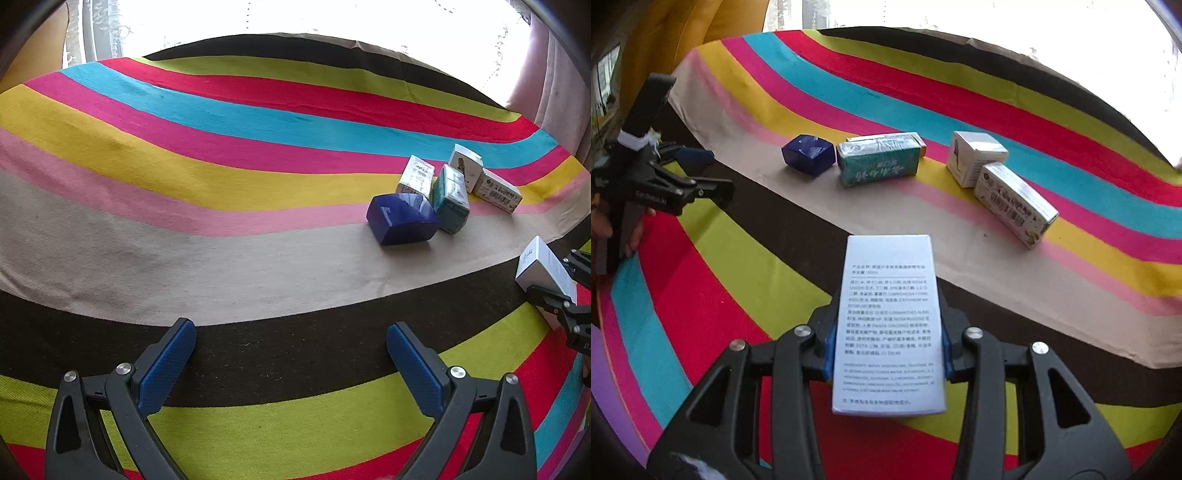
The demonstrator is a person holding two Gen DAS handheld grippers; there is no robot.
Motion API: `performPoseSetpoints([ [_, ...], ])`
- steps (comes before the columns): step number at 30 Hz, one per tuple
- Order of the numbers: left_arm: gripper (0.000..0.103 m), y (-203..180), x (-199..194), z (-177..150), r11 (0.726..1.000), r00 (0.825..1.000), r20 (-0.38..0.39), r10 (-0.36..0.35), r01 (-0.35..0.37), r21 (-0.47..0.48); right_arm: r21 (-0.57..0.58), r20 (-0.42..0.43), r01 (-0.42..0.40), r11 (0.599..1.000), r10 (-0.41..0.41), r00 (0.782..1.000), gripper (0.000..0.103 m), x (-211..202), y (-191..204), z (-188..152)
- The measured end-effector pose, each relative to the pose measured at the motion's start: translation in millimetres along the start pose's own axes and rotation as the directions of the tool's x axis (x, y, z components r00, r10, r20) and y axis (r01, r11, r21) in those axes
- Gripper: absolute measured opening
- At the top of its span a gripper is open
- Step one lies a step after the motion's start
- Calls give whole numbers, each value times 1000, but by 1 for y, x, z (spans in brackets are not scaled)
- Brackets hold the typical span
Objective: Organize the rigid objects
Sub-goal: 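Grasp the dark blue box with the left gripper while the right gripper holds the white box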
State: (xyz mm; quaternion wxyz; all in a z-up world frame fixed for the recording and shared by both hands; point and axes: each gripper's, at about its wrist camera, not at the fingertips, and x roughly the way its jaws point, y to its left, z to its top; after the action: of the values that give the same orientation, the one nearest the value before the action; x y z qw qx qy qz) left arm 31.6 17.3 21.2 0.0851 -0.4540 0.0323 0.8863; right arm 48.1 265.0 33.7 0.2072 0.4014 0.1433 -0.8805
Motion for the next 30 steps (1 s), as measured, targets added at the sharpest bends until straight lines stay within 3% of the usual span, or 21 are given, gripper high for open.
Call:
performPoseSetpoints([
  [6, 103, -1, -1, 0, 1000, 1000, 0, 16, -16, -12, 34, -7, -18, 999, 18, 1000, 45, 11, -4, 5],
  [9, 103, -10, -1, 1, 995, 998, -14, 65, -66, -76, 30, -8, -7, 1000, 7, 1000, 45, 7, 2, 1],
  [16, 103, -55, 27, 38, 1000, 999, -40, 7, -6, 6, 33, -7, -10, 999, 10, 1000, 45, 4, 2, -1],
  [24, 102, -79, 51, 62, 996, 998, -9, 64, -64, -60, 50, -7, -23, 999, 23, 1000, 46, -9, -2, -7],
  [26, 79, -80, 48, 60, 993, 996, 15, 85, -84, -88, 50, -7, -22, 999, 22, 1000, 46, -9, -2, -7],
  [27, 52, -81, 44, 59, 994, 997, 30, 78, -76, -78, 50, -7, -21, 999, 22, 1000, 46, -9, -2, -7],
  [30, 52, -81, 29, 45, 999, 999, 41, 23, -25, 37, 51, -7, -23, 998, 23, 1000, 46, -9, -2, -7],
])
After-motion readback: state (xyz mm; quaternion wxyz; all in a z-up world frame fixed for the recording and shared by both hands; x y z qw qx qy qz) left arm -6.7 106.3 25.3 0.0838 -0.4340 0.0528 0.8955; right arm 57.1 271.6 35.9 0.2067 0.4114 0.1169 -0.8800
